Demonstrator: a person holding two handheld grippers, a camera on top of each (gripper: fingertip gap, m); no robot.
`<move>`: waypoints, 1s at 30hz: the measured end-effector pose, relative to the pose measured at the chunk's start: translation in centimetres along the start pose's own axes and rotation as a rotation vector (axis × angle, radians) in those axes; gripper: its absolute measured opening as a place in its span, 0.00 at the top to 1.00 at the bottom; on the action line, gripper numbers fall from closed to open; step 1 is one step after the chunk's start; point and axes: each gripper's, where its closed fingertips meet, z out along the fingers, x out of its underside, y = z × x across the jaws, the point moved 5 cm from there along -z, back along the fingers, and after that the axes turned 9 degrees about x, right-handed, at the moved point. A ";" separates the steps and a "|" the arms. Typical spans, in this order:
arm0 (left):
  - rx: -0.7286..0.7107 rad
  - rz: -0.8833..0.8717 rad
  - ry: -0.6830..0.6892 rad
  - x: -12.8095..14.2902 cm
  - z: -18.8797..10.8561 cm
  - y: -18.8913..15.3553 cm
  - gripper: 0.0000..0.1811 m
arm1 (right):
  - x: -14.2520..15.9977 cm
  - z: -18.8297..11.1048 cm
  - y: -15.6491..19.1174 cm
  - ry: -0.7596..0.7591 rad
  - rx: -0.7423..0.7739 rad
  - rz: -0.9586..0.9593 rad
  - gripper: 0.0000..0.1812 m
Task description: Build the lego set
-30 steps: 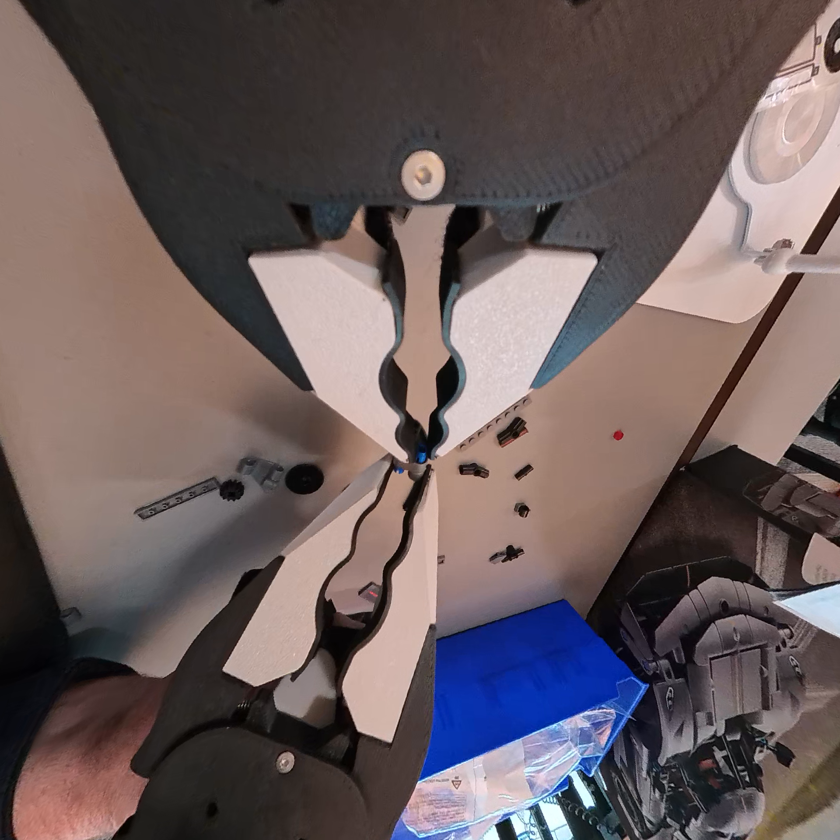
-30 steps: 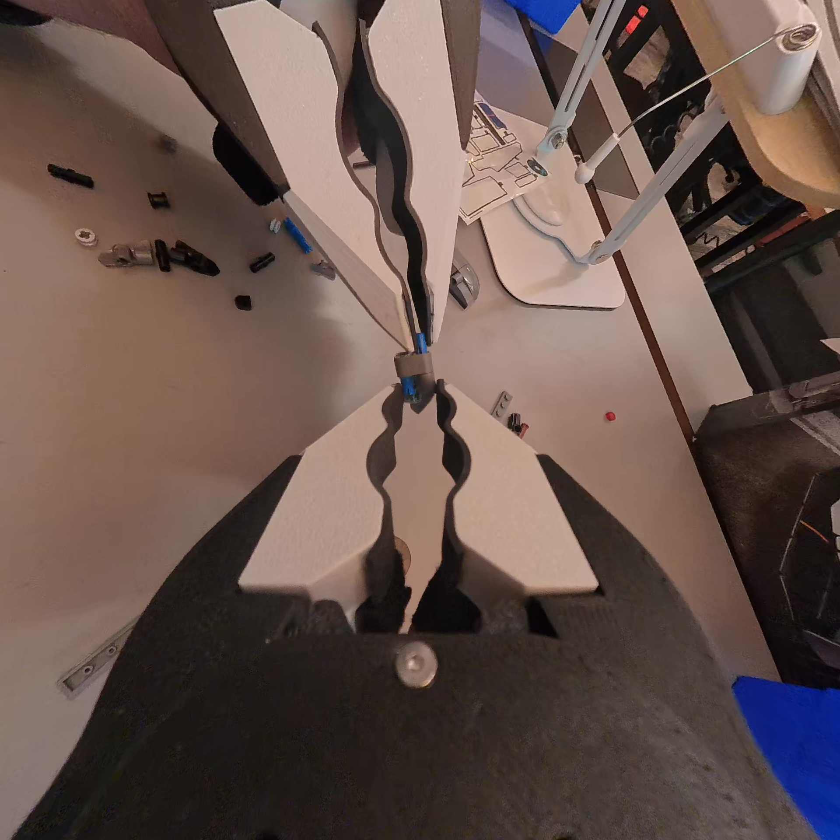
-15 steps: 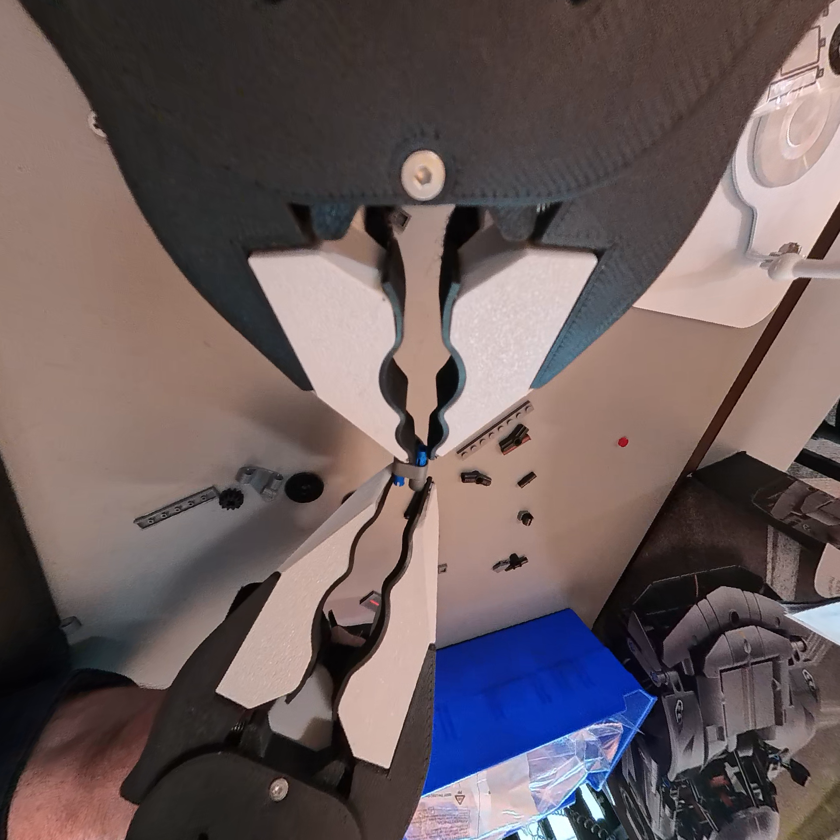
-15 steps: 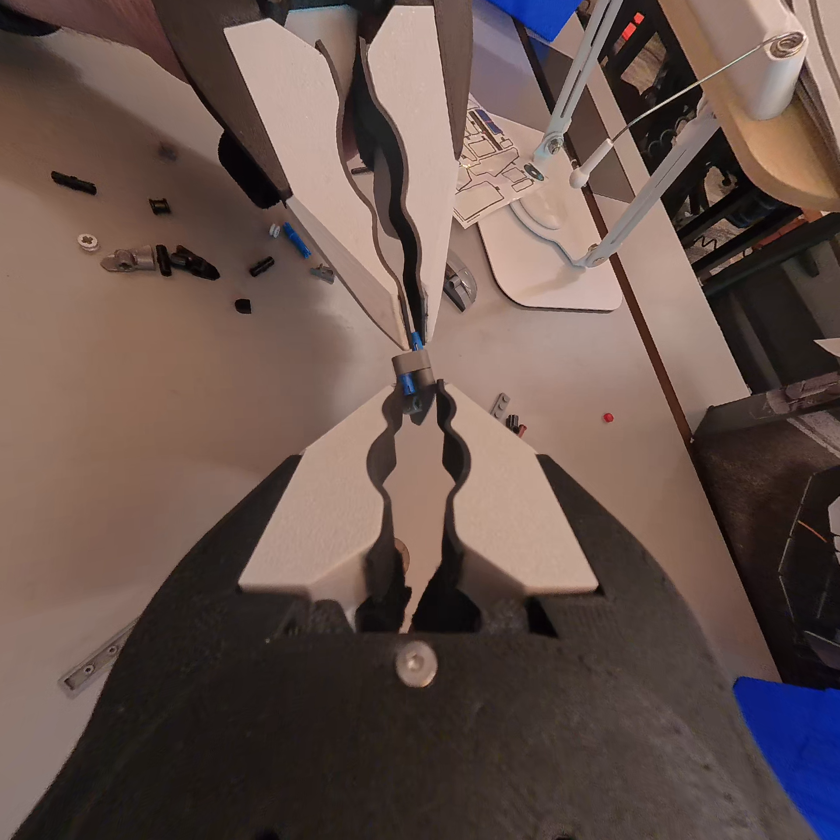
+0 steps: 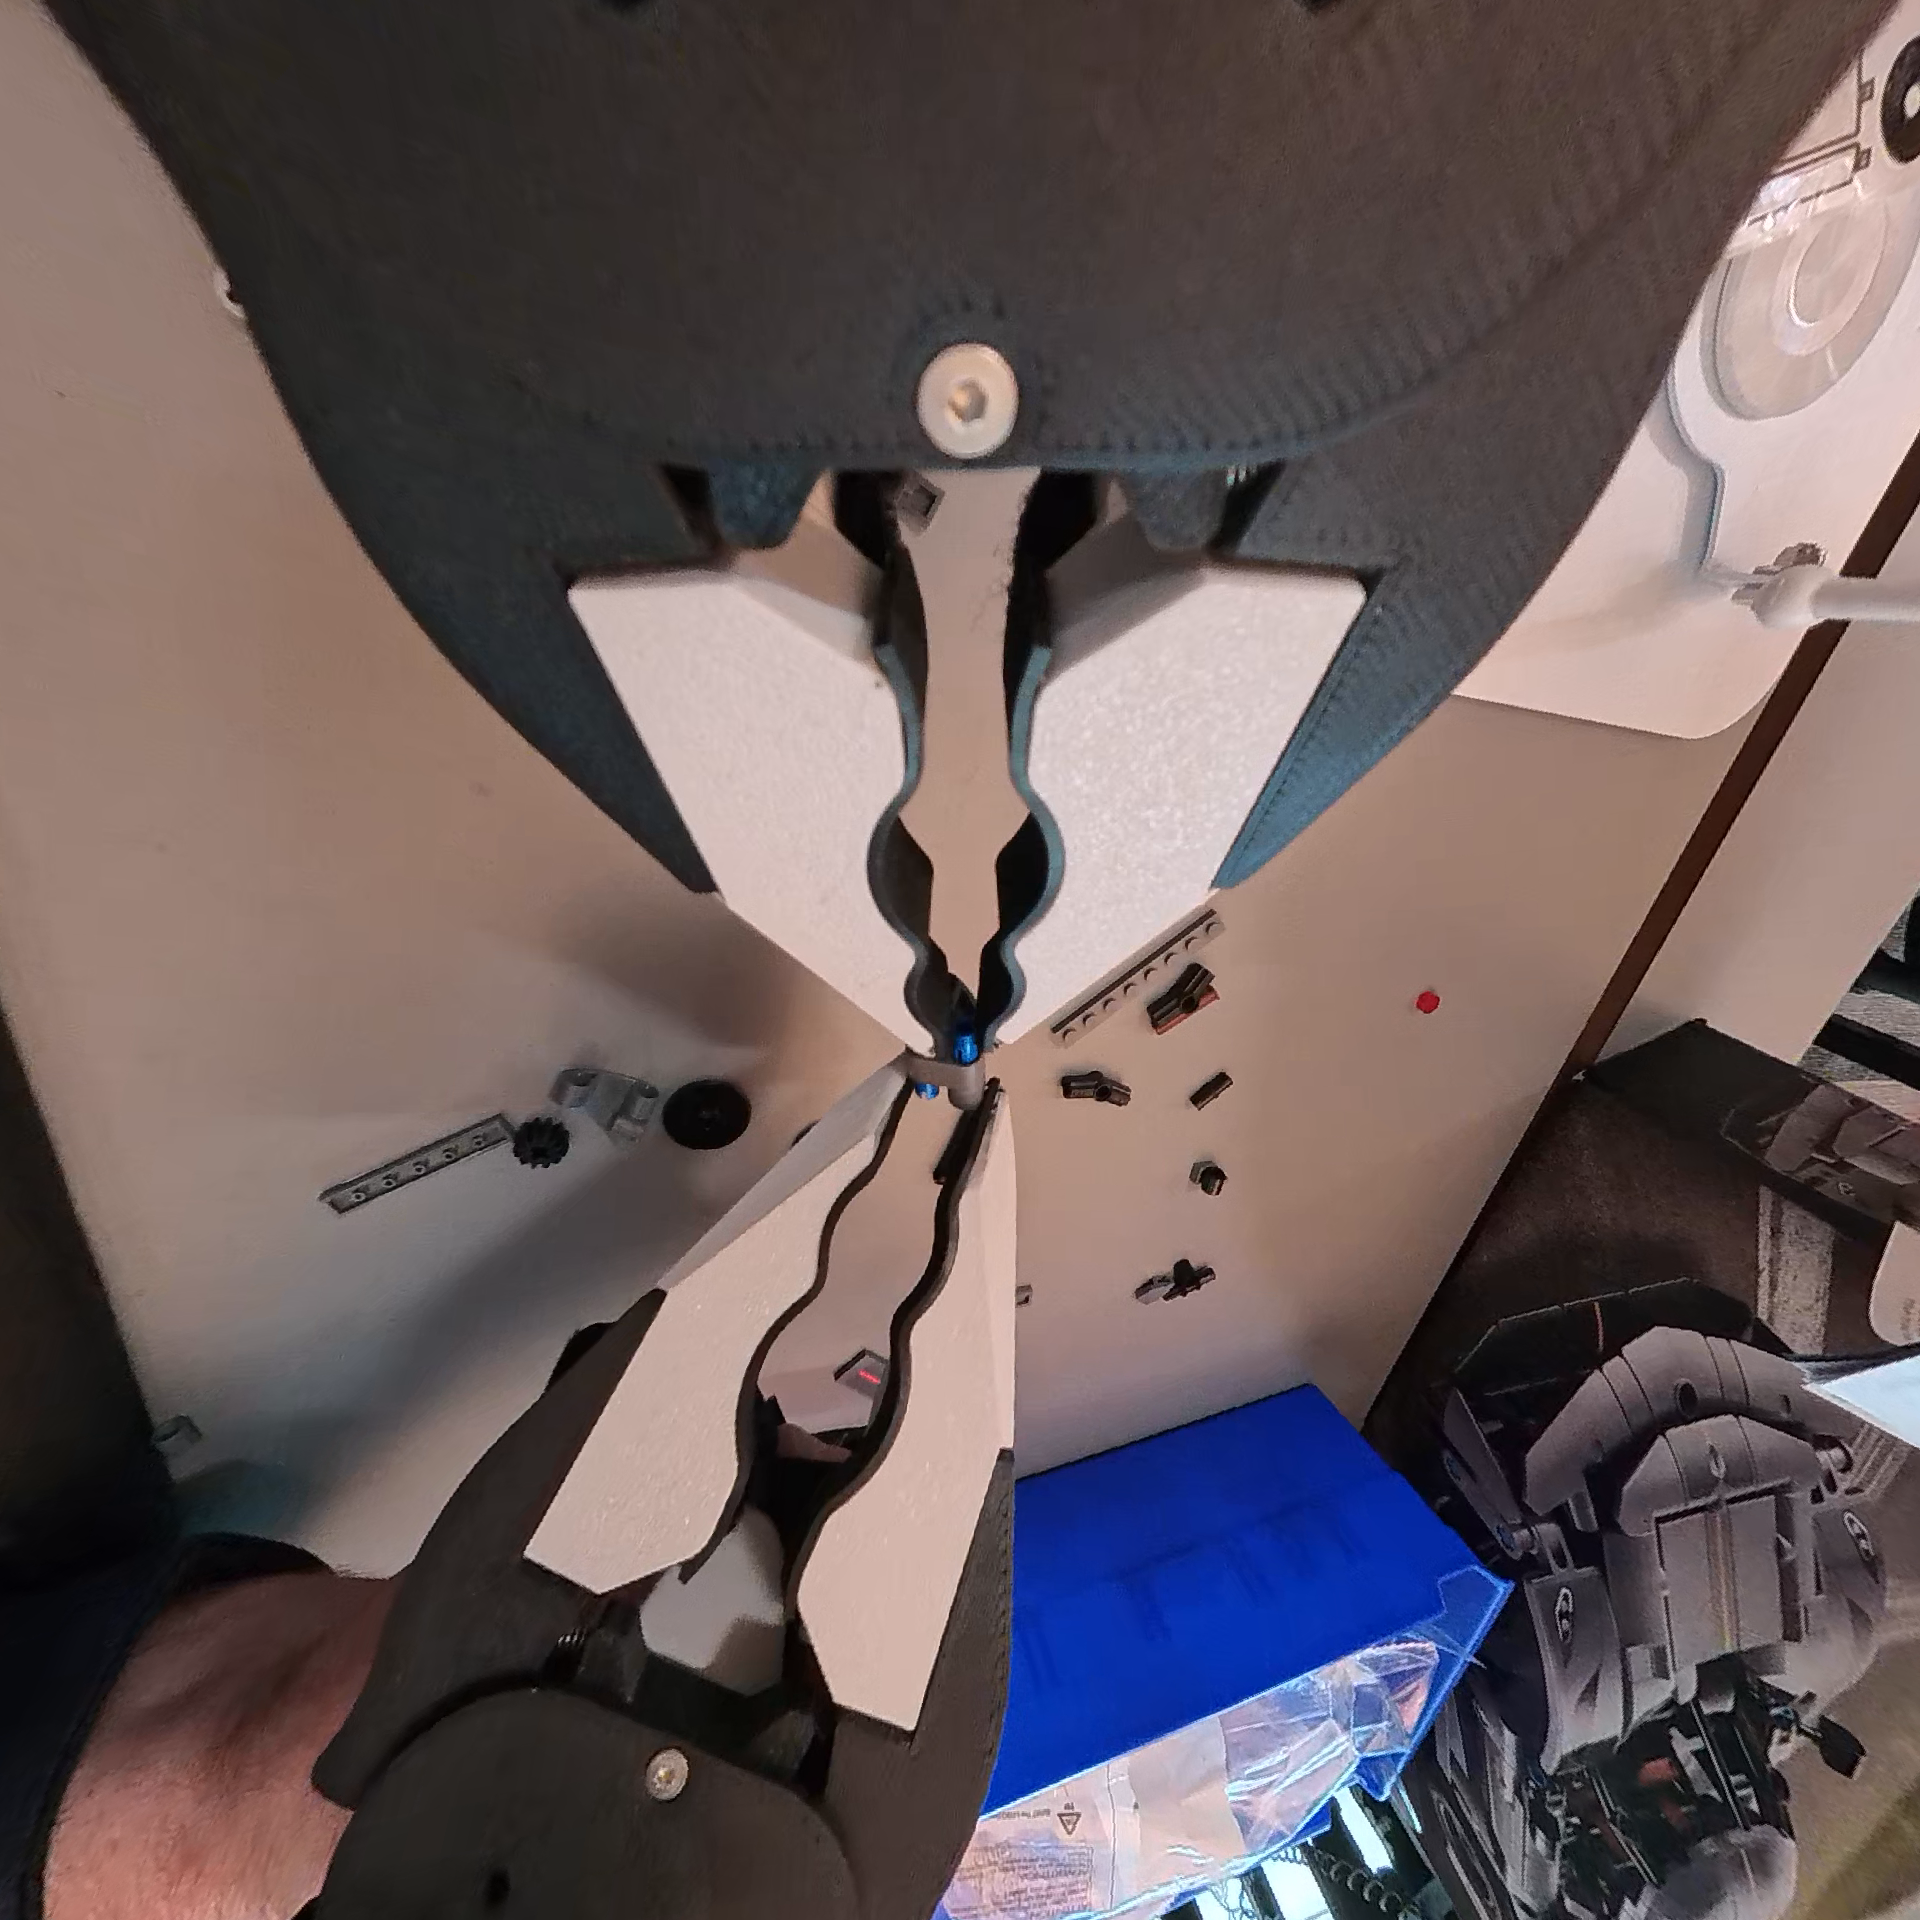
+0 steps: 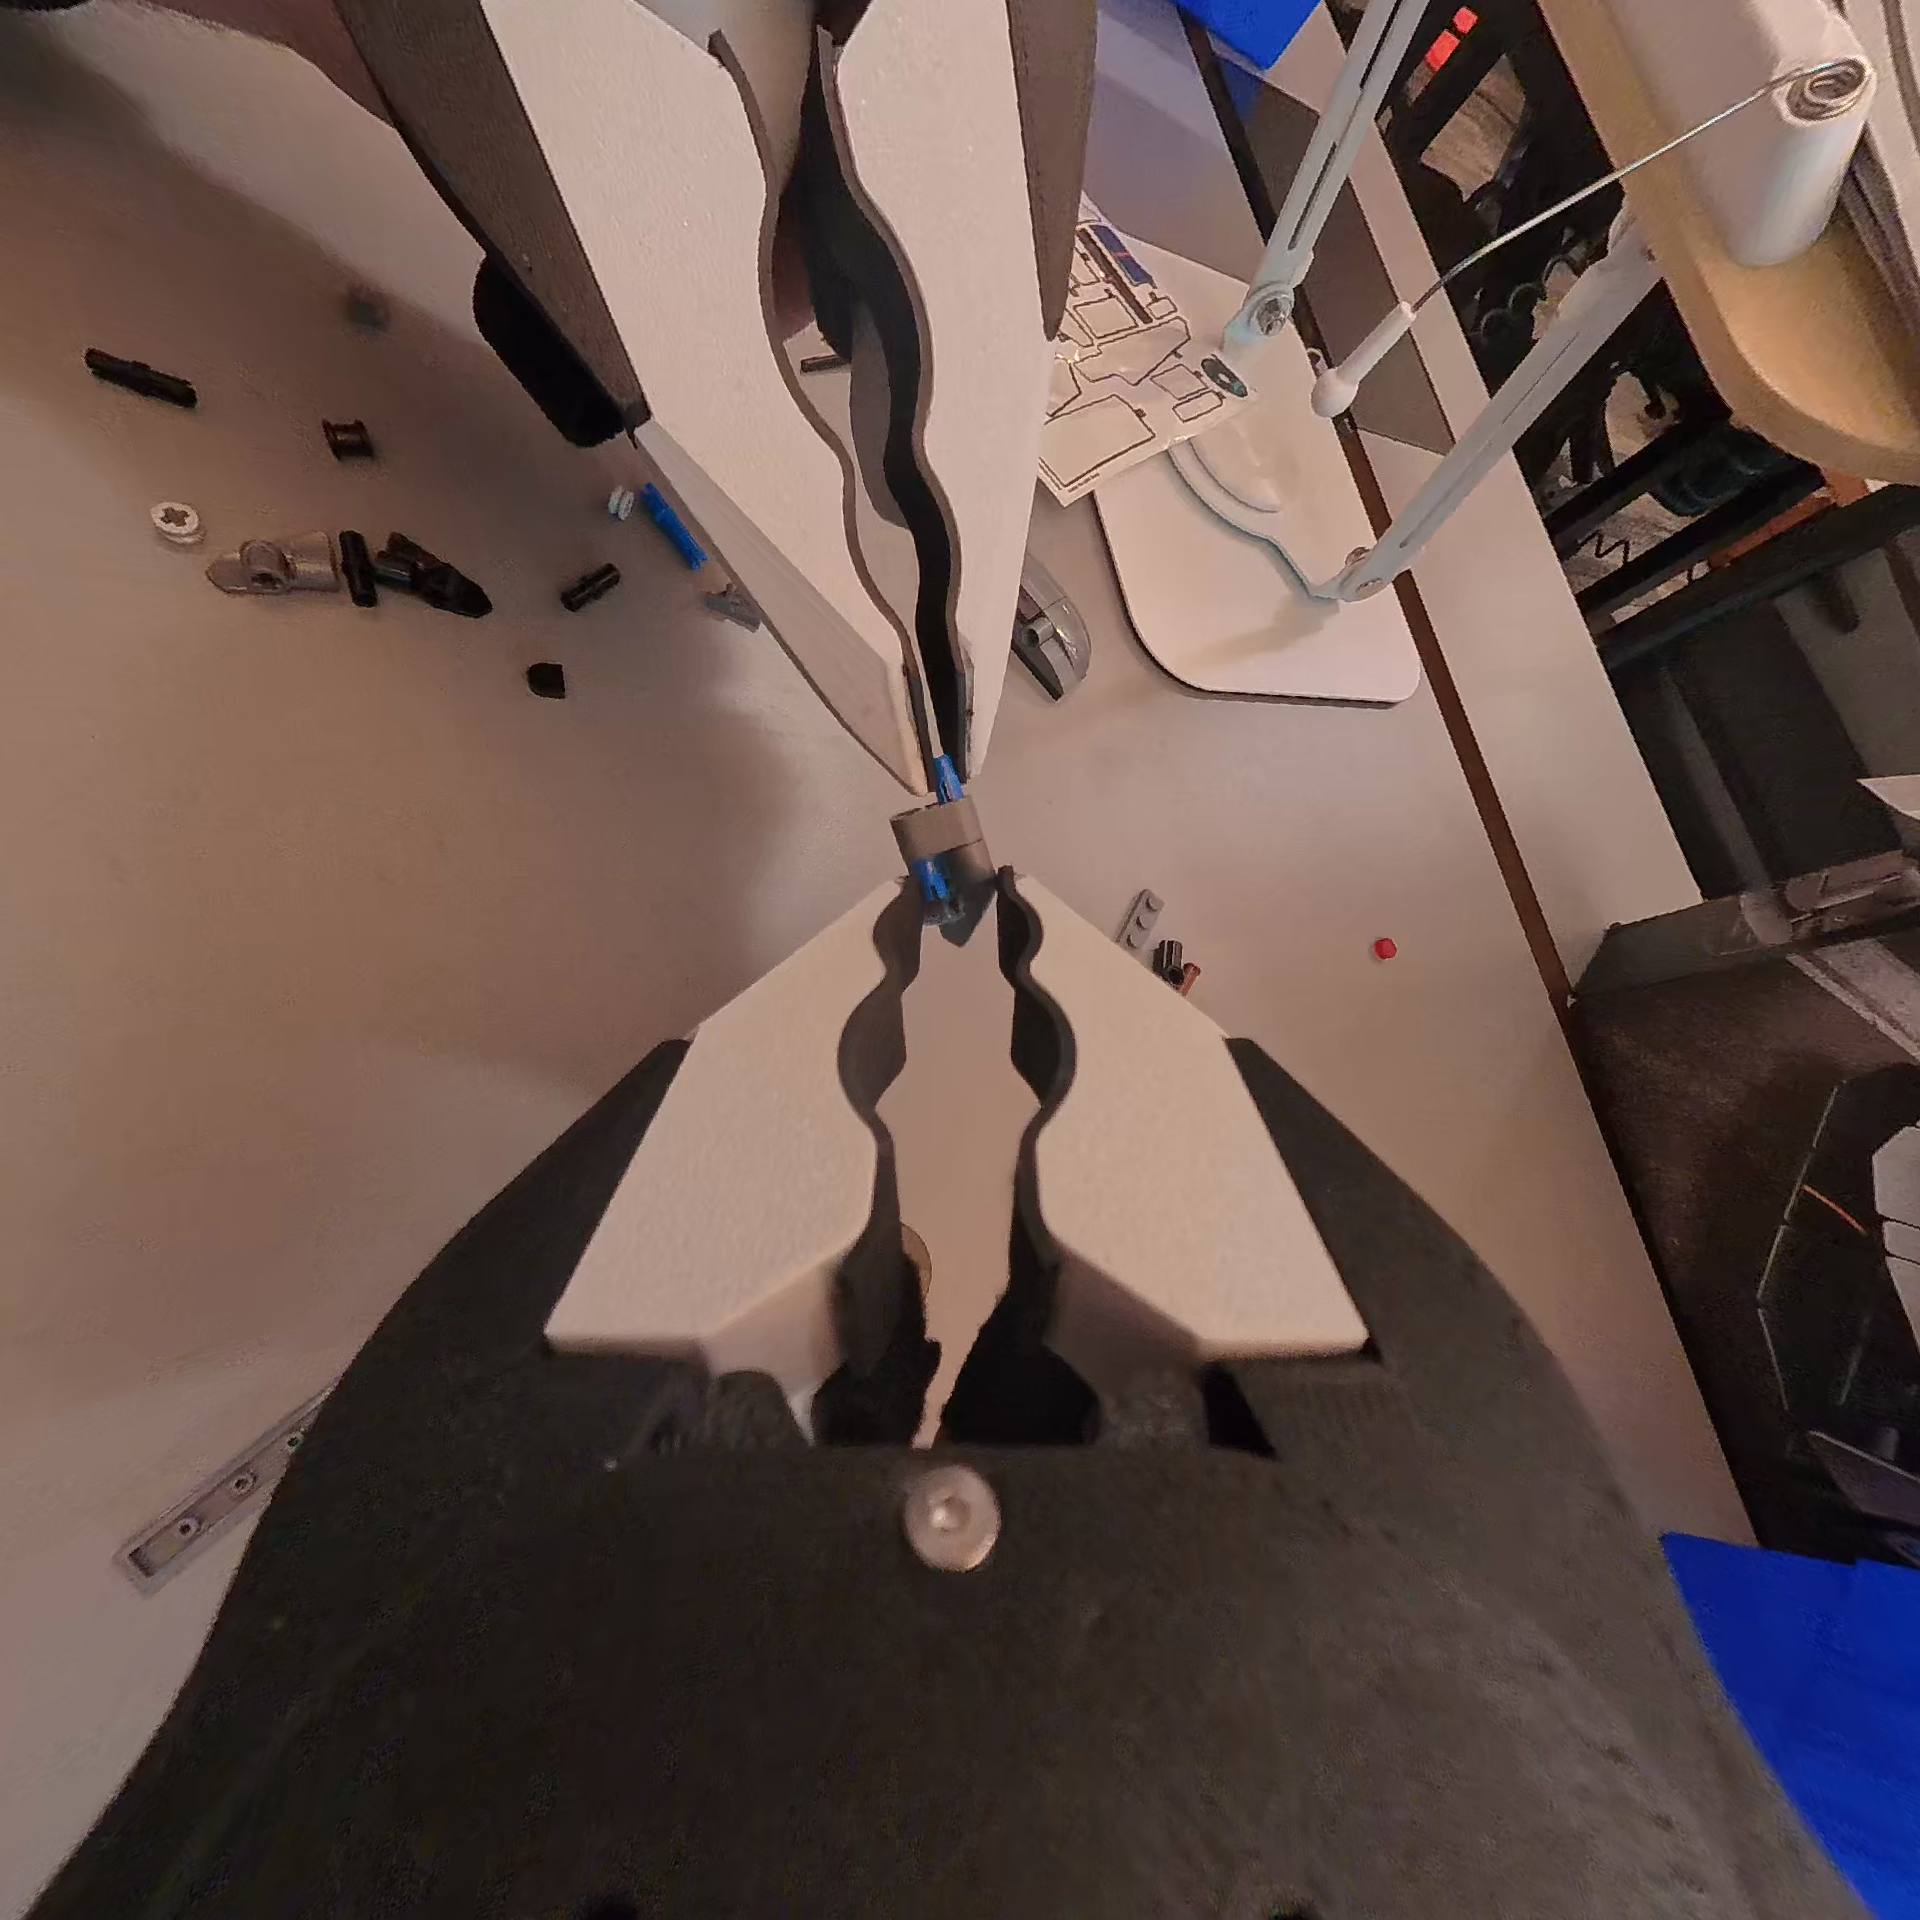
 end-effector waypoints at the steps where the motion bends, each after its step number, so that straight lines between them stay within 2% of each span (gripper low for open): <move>1: 0.001 0.000 0.000 0.0 0.0 0.0 0.99 | 0.0 0.0 0.0 0.000 0.000 -0.001 0.93; 16: 0.019 0.010 0.001 -0.1 0.0 -0.3 0.98 | 0.2 0.1 0.0 0.014 0.010 -0.013 0.94; 18: 0.021 0.013 0.002 -0.1 0.1 -0.4 0.98 | 0.2 0.1 -0.1 0.016 0.014 -0.017 0.98; 30: 0.021 -0.002 -0.027 -0.5 -0.3 -0.3 0.99 | 0.2 0.1 -0.1 0.011 0.004 0.005 0.95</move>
